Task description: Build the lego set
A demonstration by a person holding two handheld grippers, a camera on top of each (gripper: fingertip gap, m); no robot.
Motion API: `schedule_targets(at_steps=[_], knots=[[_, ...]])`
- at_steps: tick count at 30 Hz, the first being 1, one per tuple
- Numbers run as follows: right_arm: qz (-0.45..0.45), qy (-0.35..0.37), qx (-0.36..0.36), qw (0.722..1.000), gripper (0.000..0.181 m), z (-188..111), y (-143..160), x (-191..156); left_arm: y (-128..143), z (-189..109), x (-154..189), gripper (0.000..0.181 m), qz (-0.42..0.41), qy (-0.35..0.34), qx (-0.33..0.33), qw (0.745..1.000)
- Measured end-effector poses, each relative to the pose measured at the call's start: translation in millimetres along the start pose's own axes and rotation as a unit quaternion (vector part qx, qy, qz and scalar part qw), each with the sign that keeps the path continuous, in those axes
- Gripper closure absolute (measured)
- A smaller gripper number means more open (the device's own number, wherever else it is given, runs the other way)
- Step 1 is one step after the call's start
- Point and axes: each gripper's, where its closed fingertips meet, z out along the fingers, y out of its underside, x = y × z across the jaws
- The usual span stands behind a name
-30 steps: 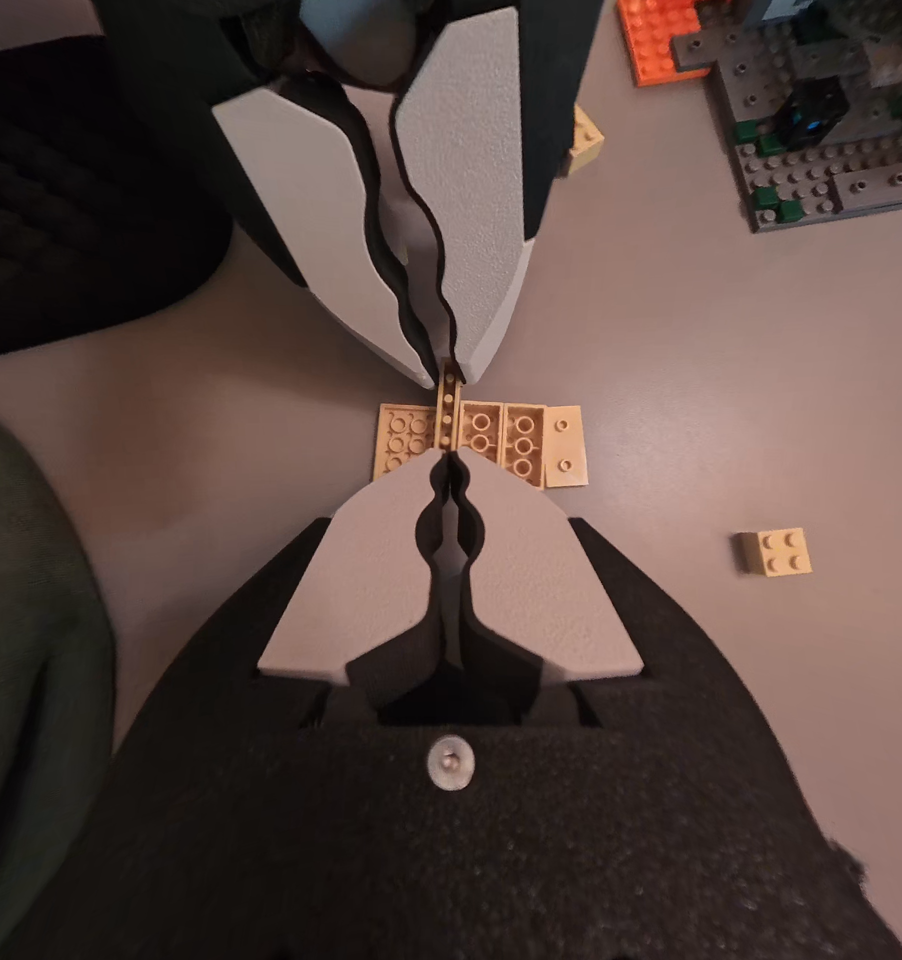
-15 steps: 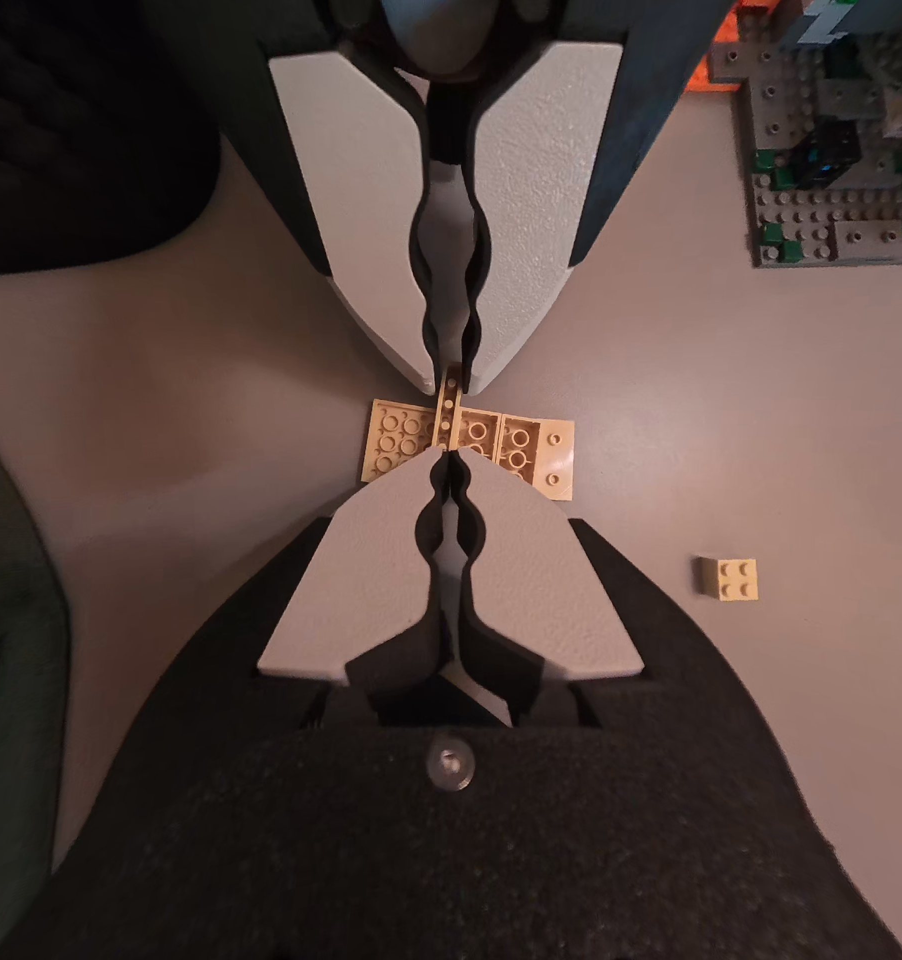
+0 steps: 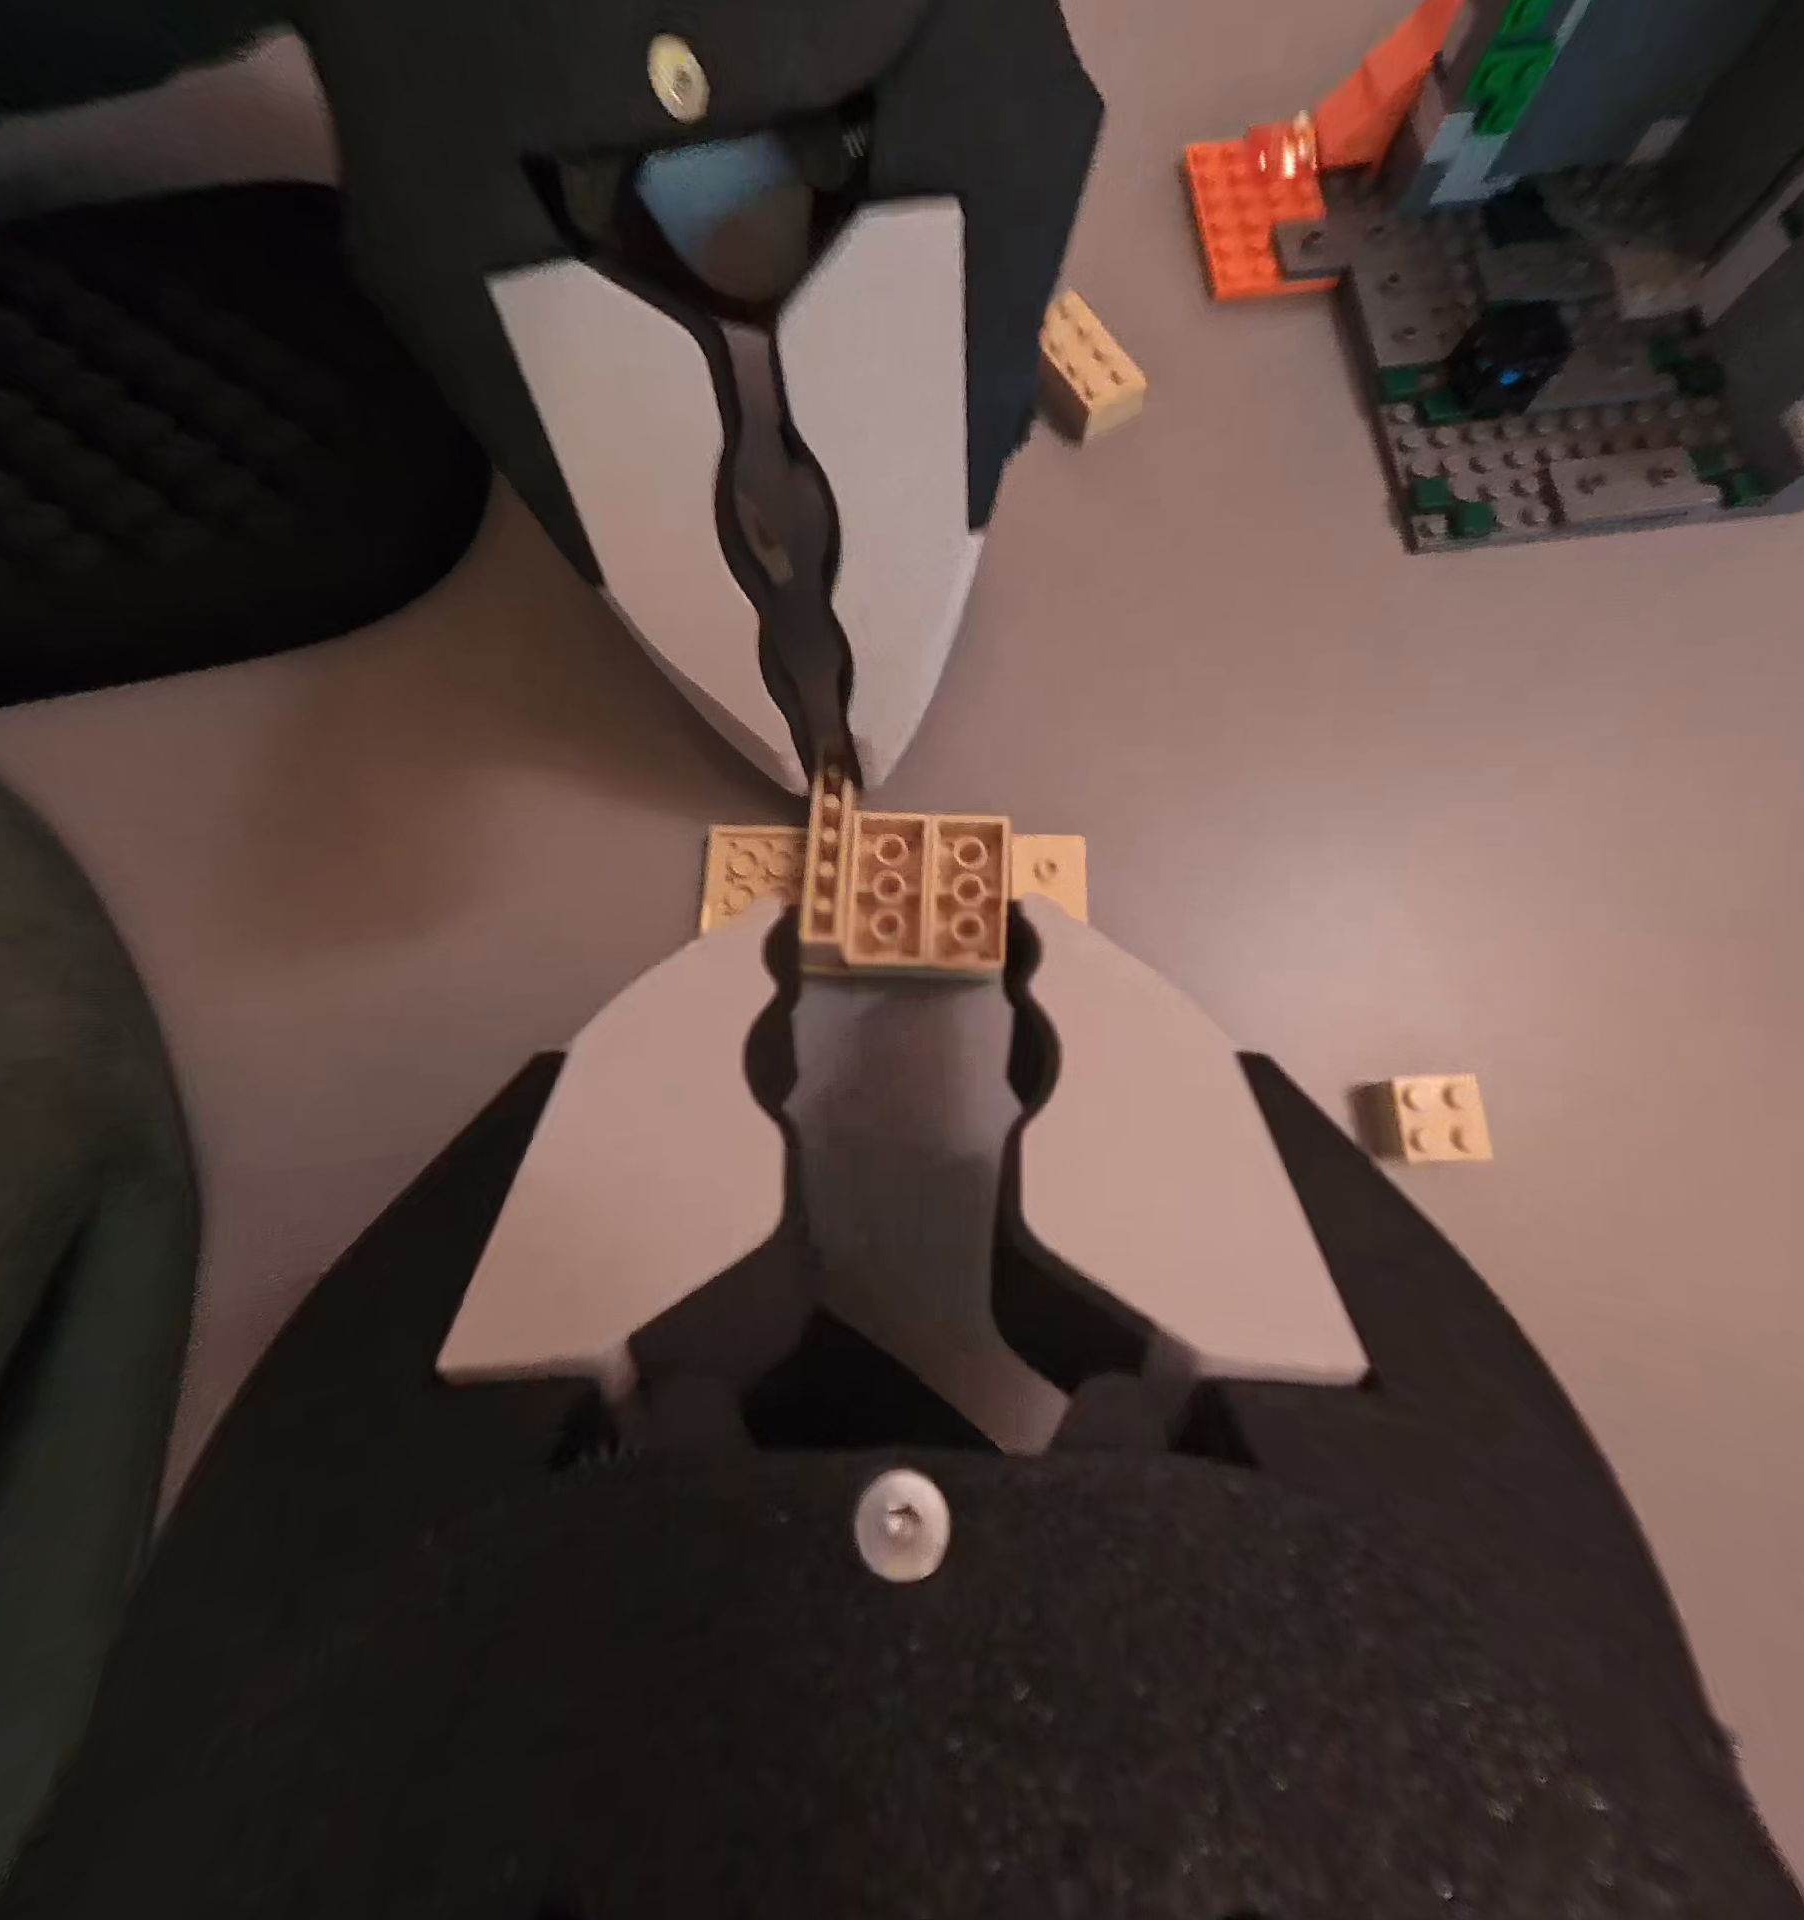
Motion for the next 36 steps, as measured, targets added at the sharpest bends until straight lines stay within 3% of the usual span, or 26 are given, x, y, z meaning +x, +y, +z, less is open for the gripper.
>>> schedule_targets(at_steps=[1, 6, 12, 18, 27, 36], knots=[[0.005, -0.001, -0.012, 1.000, 0.142, 0, 5, 3, 0, 0, -1, 0.173, 0.000, 0.000, -0.001, 1.000], [-0.031, 0.022, -0.008, 0.999, 0.143, 2, 5, 1, -4, -2, -1, 0.173, 0.005, -0.001, -0.006, 1.000], [-0.025, 0.014, -0.043, 0.999, 0.127, 15, 12, 1, -3, 0, -2, 0.171, 0.005, -0.002, -0.020, 1.000], [-0.017, 0.019, -0.046, 0.999, 0.138, 20, 13, 7, -4, -6, -3, 0.169, 0.000, -0.014, -0.013, 1.000], [0.010, 0.045, -0.062, 0.997, 0.139, 18, 15, 6, -11, -22, 4, 0.170, -0.014, -0.064, 0.012, 0.998], [0.037, 0.120, -0.075, 0.989, 0.139, 16, 15, -11, -19, -7, 32, 0.171, -0.014, -0.067, 0.019, 0.997]])
